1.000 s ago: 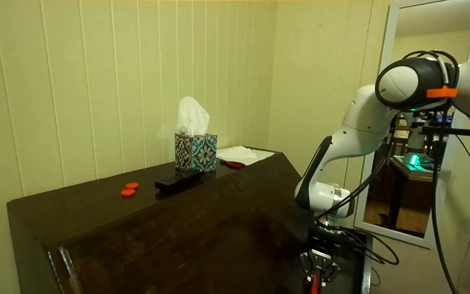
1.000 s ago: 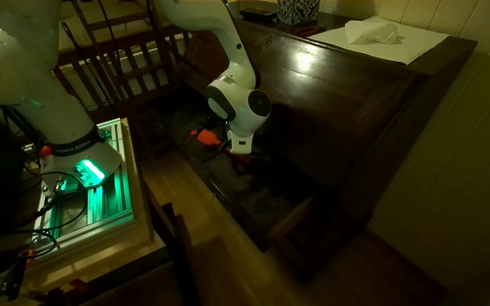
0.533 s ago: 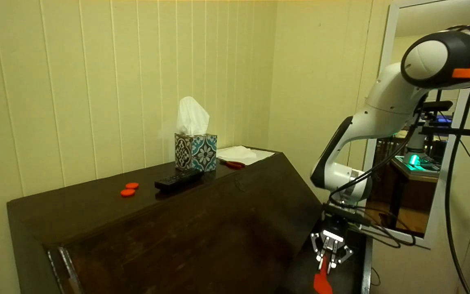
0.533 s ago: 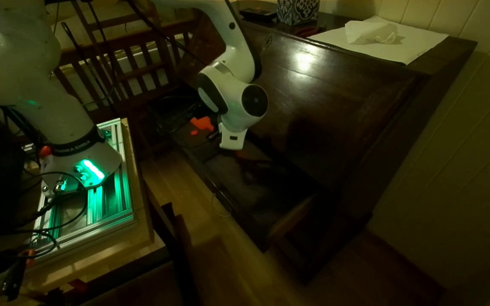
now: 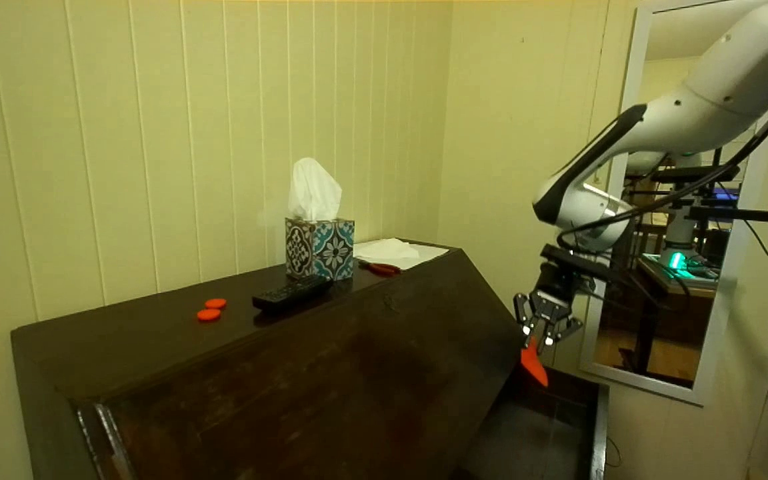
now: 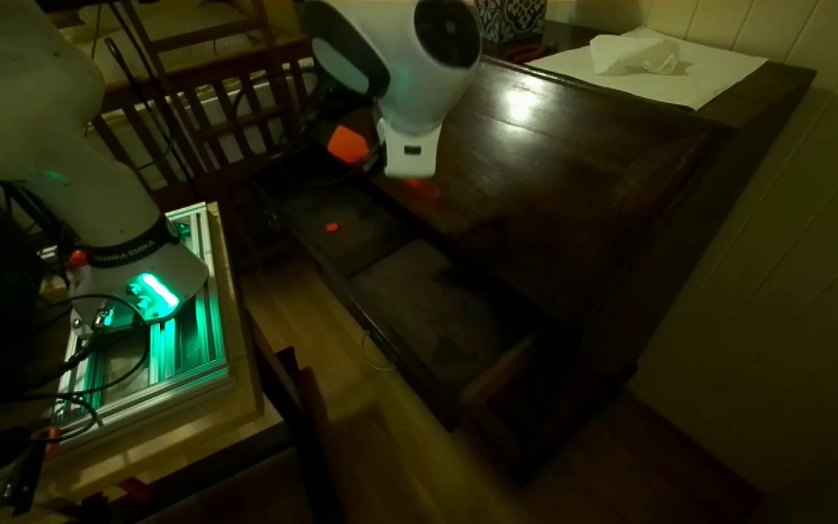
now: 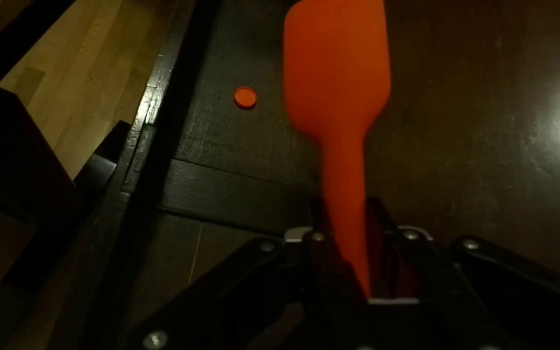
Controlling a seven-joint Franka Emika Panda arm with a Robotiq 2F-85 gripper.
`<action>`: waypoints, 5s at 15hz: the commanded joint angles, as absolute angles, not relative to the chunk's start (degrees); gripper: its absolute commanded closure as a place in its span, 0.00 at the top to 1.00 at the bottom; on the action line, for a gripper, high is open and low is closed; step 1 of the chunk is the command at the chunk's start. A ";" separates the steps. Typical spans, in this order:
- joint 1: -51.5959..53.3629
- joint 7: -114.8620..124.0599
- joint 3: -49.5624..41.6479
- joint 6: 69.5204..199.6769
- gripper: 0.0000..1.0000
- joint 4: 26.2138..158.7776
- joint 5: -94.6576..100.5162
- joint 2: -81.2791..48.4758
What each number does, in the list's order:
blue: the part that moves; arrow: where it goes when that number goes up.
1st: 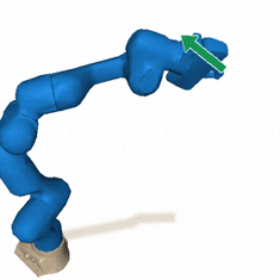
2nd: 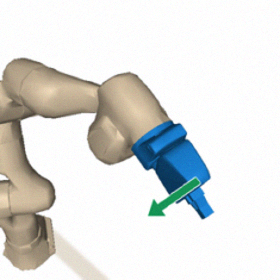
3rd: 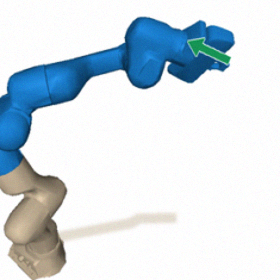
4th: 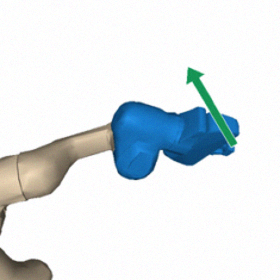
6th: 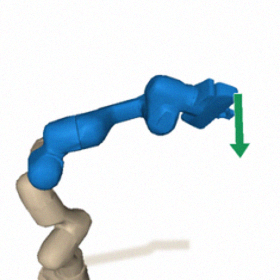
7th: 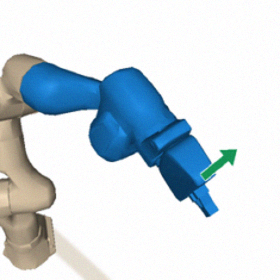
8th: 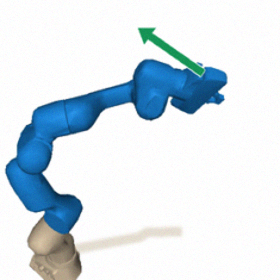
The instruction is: Pick up the orange spatula, and then put it on the paper
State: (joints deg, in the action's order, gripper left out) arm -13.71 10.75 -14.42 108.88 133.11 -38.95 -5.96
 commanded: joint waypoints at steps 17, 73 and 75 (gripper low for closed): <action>-8.59 27.59 -8.84 101.58 0.06 107.73 -27.15 -3.04; -10.90 63.54 -9.54 79.02 1.00 77.51 -40.57 -12.24; -9.93 66.18 -9.33 79.54 1.00 81.44 -41.52 -9.03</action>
State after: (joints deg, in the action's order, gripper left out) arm -9.85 66.14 -9.30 79.81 81.85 -41.49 -8.83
